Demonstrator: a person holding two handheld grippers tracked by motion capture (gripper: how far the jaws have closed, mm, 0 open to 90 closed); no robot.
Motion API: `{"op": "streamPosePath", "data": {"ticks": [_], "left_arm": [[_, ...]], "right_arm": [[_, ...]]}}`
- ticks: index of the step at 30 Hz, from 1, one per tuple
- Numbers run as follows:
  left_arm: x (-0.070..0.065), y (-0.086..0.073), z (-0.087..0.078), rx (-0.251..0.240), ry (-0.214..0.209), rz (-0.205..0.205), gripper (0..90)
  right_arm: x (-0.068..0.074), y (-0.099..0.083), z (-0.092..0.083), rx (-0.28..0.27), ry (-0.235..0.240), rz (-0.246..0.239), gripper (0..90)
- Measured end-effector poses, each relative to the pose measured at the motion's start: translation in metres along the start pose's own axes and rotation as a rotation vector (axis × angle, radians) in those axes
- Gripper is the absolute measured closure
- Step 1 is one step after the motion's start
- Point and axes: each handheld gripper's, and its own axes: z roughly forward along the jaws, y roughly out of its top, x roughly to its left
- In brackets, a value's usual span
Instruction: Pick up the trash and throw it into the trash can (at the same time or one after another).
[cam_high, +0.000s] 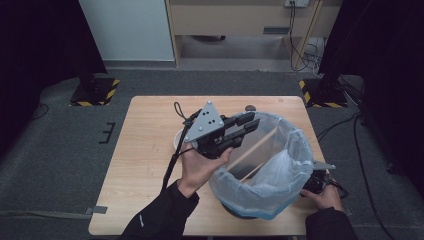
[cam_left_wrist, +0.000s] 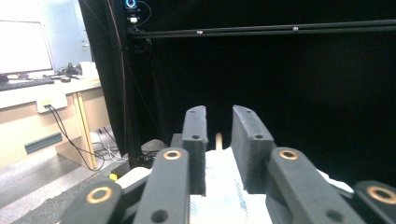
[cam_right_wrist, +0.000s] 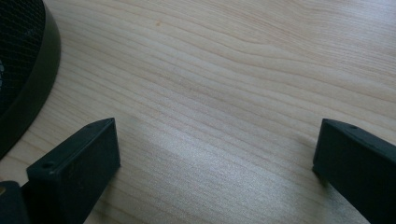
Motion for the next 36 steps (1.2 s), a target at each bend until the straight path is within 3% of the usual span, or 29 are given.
{"op": "streamPosePath", "data": {"ticks": [2,7,10,12,13,20,23,31,36], "left_arm": [[0.003,0.000,-0.003,-0.005,0.003,-0.007,70.2],[0.019,-0.001,-0.020,-0.017,0.060,0.002,56.5],[0.032,-0.004,-0.034,-0.022,0.108,-0.004,47.5],[0.043,-0.010,-0.046,-0.019,0.161,-0.004,41.6],[0.051,-0.016,-0.055,-0.008,0.200,-0.002,40.0],[0.082,-0.051,-0.082,0.085,0.316,-0.017,33.0],[0.098,-0.073,-0.091,0.119,0.365,-0.052,31.8],[0.134,-0.125,-0.095,0.218,0.469,-0.147,30.2],[0.147,-0.143,-0.092,0.267,0.501,-0.169,29.7]], "right_arm": [[0.000,0.000,0.000,0.000,0.000,0.000,0.8],[0.000,0.000,0.000,0.000,0.000,0.000,0.8],[0.000,0.000,0.000,0.000,0.000,0.000,0.8],[0.000,0.000,0.000,0.000,0.000,0.000,0.8],[0.000,0.000,0.000,0.000,0.000,0.000,0.8],[0.000,0.000,0.000,0.000,0.000,0.000,0.8],[0.000,0.000,0.000,0.000,0.000,0.000,0.8],[0.000,0.000,0.000,0.000,0.000,0.000,0.8],[0.000,0.000,0.000,0.000,0.000,0.000,0.8]]}}
